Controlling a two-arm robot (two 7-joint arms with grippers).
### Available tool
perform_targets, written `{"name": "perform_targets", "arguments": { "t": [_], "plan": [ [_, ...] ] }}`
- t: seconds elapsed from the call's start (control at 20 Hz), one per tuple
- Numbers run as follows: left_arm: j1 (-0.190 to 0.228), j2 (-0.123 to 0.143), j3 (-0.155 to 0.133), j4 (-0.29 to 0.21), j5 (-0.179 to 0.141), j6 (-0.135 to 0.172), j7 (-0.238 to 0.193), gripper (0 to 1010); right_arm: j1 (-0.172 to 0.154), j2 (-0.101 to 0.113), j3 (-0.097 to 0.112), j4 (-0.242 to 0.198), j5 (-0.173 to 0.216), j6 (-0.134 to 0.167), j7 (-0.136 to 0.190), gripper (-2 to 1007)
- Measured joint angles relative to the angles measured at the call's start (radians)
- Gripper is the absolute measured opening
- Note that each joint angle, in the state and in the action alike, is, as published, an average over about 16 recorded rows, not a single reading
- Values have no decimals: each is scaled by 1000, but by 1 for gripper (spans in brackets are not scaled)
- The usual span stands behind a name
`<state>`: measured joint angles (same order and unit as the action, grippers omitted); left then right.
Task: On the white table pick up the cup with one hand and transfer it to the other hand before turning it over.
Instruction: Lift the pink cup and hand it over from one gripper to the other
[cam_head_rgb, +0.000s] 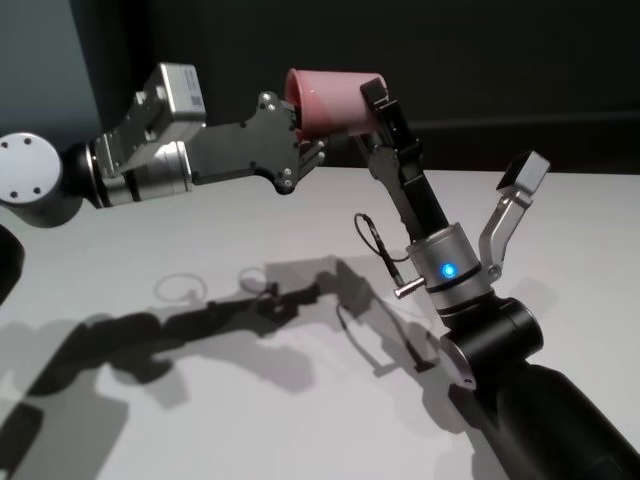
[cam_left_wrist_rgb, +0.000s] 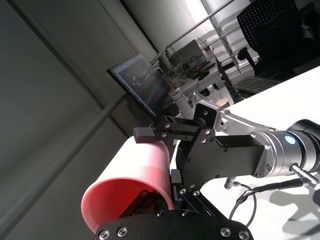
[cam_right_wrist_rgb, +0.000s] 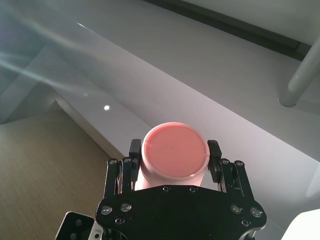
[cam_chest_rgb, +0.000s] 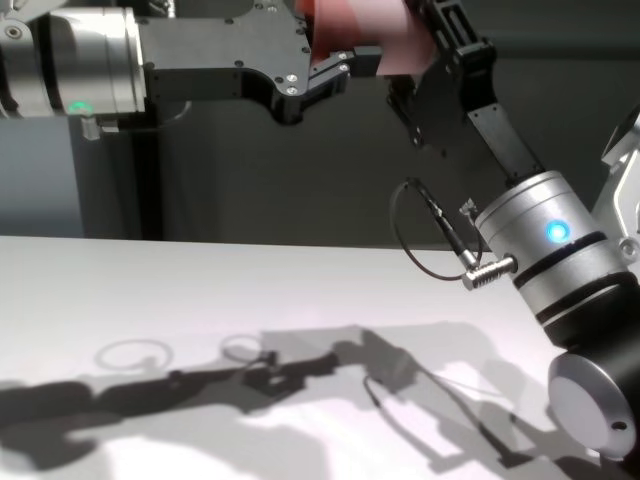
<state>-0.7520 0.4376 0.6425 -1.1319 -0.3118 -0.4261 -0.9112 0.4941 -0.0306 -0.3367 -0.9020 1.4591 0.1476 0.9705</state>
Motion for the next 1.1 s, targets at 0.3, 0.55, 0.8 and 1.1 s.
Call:
{"name": "perform_targets", "arguments": {
  "t": [0.3, 0.55, 0.8, 1.1],
  "plan": [
    [0, 0, 0, 0, 0, 0, 0, 38, 0, 0, 1, 0, 0, 0, 0, 761],
    [0, 0, 0, 0, 0, 0, 0, 38, 0, -1, 1, 0, 0, 1, 0, 750],
    [0, 0, 0, 0, 0, 0, 0, 38, 0, -1, 1, 0, -1, 1, 0, 748],
    [0, 0, 0, 0, 0, 0, 0, 38, 0, -1, 1, 1, -1, 1, 0, 749]
  ]
}}
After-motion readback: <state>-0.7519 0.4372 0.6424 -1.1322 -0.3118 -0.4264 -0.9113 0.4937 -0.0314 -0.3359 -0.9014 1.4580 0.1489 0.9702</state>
